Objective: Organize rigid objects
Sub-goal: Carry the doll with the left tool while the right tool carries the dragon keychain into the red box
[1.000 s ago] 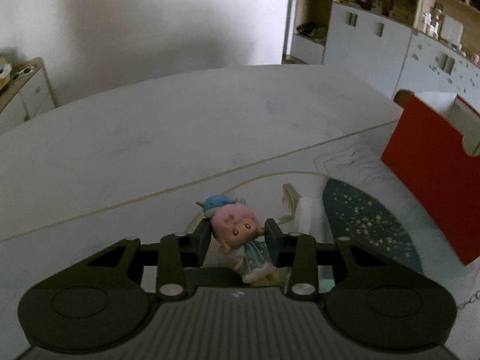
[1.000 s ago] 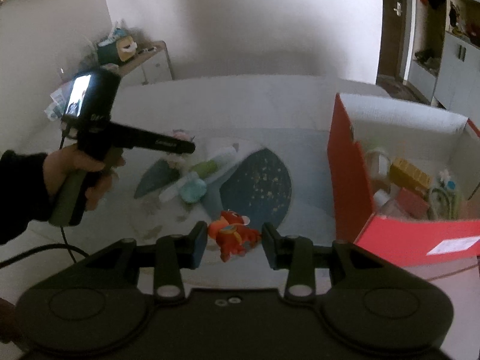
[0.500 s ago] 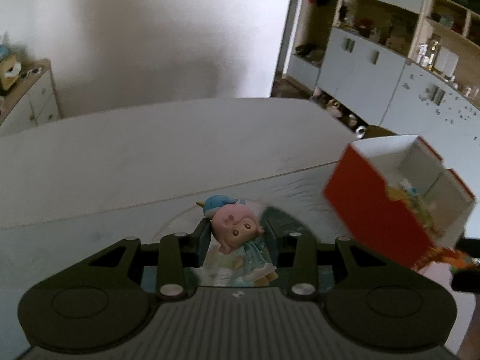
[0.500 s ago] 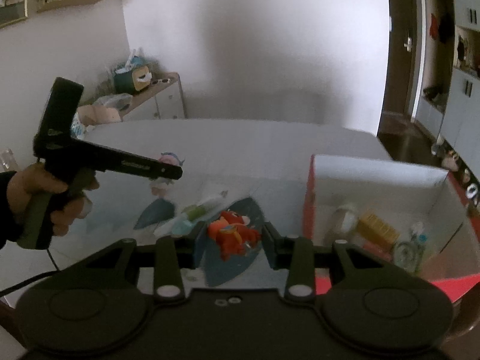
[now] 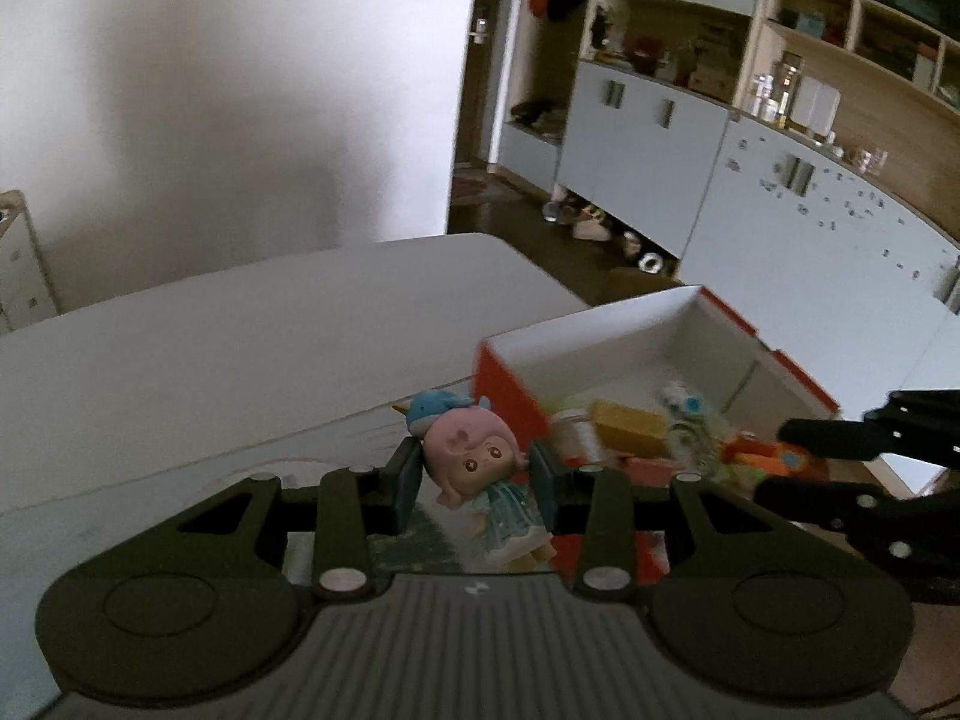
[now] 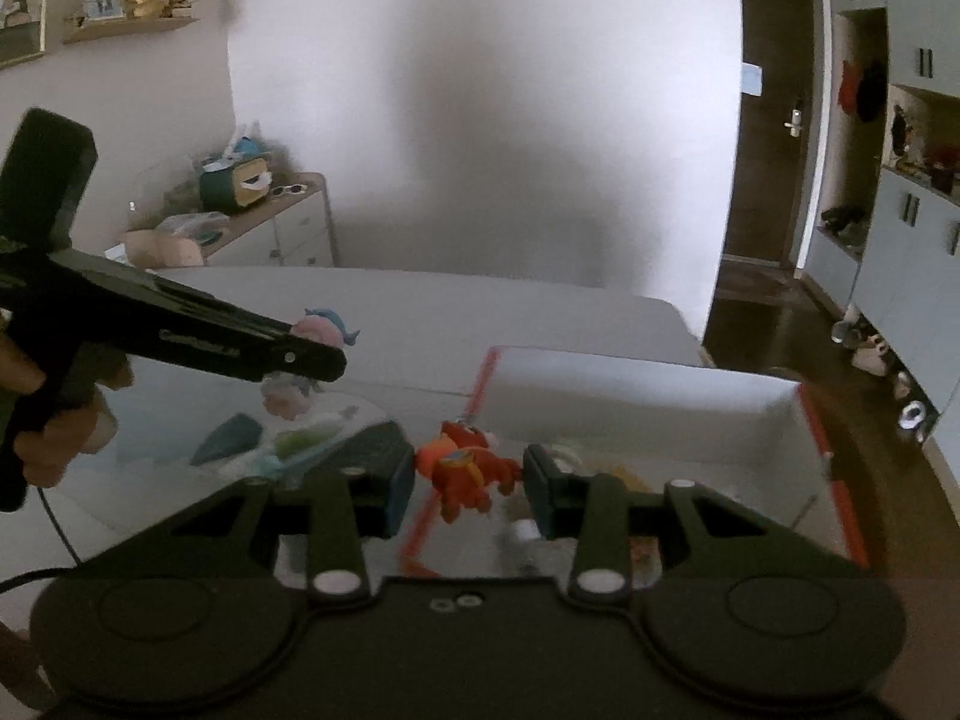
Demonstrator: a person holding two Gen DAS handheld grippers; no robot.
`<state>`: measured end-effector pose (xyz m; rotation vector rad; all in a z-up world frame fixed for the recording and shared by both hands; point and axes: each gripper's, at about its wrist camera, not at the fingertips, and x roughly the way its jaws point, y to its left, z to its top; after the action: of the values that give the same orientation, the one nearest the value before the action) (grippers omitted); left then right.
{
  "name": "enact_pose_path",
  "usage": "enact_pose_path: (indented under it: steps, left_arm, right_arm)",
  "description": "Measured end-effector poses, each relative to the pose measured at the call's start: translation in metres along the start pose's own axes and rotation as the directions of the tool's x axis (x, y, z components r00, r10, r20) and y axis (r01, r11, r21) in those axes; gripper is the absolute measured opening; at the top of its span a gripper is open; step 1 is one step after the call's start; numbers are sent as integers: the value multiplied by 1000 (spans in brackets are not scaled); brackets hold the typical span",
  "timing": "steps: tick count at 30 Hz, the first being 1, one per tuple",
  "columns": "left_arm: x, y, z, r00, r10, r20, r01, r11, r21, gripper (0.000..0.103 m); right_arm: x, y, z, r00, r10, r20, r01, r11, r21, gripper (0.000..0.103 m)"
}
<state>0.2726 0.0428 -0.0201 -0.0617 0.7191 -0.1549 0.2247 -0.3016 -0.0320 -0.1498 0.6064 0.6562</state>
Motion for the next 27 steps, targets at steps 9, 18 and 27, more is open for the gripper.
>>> enact_pose_path:
  steps: [9, 18, 27]
  left_arm:
    - [32, -65, 22, 998, -53, -18, 54, 996, 64, 38]
    - [91, -120, 37, 990, -61, -124, 77, 988, 134, 38]
    - [146, -144, 43, 987, 0, -163, 29, 984, 173, 38]
  right_arm:
    - [3, -57, -15, 997, -73, -21, 73, 997, -5, 38]
    - [25, -99, -30, 991, -120, -61, 121, 993, 4, 38]
    - [57, -118, -38, 983, -147, -113, 147, 989, -2, 38]
